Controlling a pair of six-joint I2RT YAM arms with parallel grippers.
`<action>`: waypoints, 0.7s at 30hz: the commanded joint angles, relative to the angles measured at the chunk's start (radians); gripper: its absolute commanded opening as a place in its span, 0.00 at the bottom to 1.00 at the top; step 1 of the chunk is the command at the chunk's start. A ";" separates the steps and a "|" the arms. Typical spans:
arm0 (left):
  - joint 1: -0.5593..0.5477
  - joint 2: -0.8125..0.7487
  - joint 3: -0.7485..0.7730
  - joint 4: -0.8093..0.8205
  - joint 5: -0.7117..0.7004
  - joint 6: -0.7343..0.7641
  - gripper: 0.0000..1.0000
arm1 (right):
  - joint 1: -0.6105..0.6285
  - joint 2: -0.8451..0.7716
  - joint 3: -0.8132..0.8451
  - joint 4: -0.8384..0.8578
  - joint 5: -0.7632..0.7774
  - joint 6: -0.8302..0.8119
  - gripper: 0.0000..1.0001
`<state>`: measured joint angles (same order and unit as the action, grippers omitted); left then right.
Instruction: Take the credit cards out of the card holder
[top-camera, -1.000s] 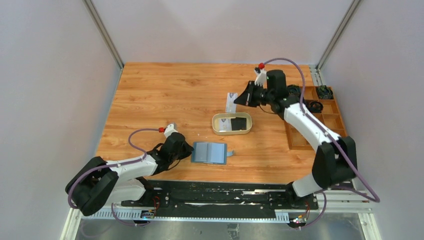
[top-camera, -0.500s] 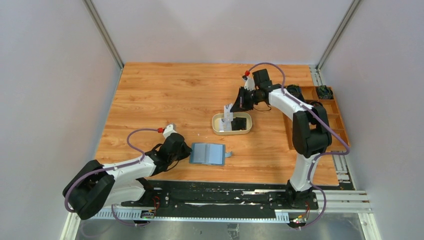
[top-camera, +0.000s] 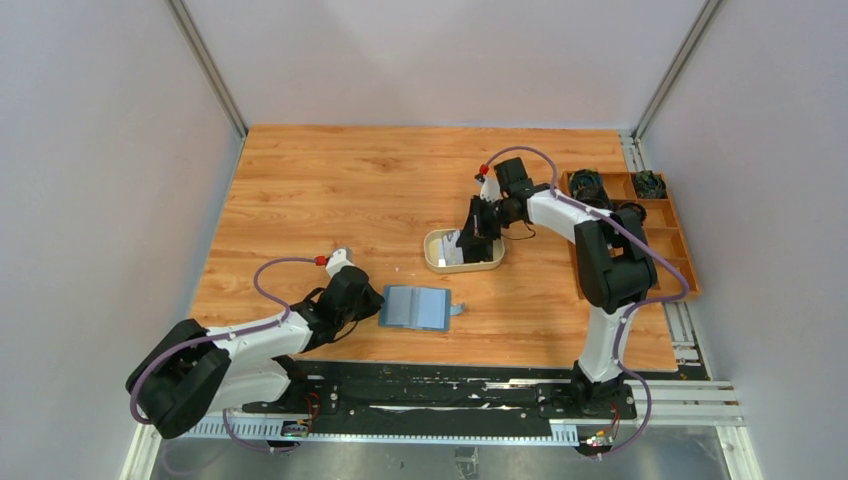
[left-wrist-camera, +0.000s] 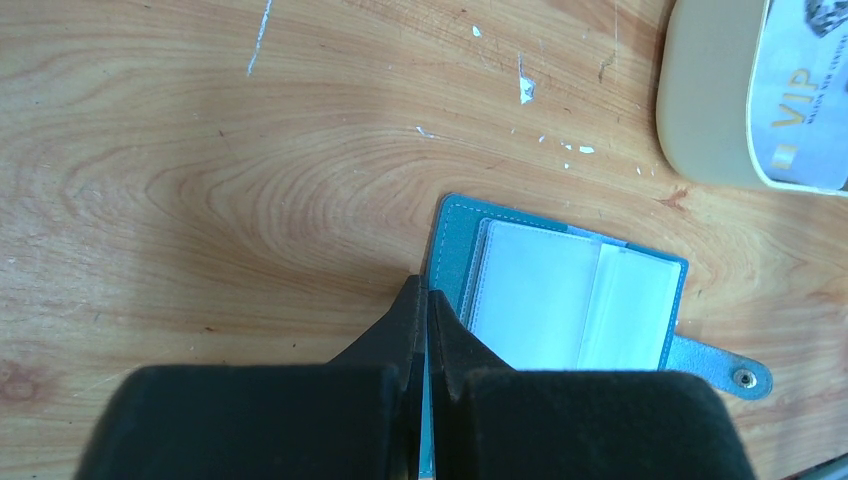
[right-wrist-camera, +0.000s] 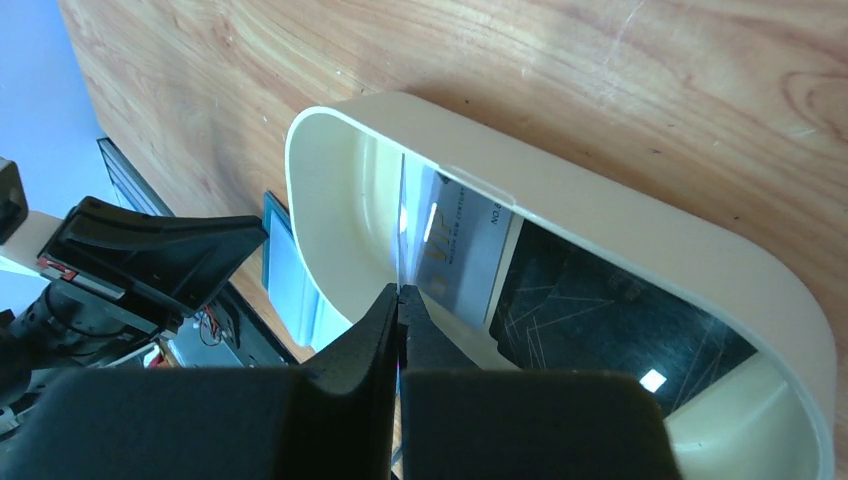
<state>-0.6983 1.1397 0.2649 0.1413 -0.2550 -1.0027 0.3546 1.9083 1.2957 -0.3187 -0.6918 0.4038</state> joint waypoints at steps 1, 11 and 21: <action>-0.010 0.022 -0.031 -0.086 -0.032 0.009 0.00 | 0.025 0.022 -0.029 0.024 -0.024 0.006 0.00; -0.010 -0.029 -0.036 -0.129 -0.046 0.005 0.00 | 0.052 0.066 0.011 0.036 -0.031 0.024 0.14; -0.010 -0.124 -0.033 -0.178 -0.042 -0.013 0.00 | 0.090 -0.072 0.201 -0.165 0.214 -0.111 0.64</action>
<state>-0.6983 1.0473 0.2531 0.0368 -0.2687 -1.0061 0.3992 1.9335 1.4166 -0.3756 -0.6243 0.3702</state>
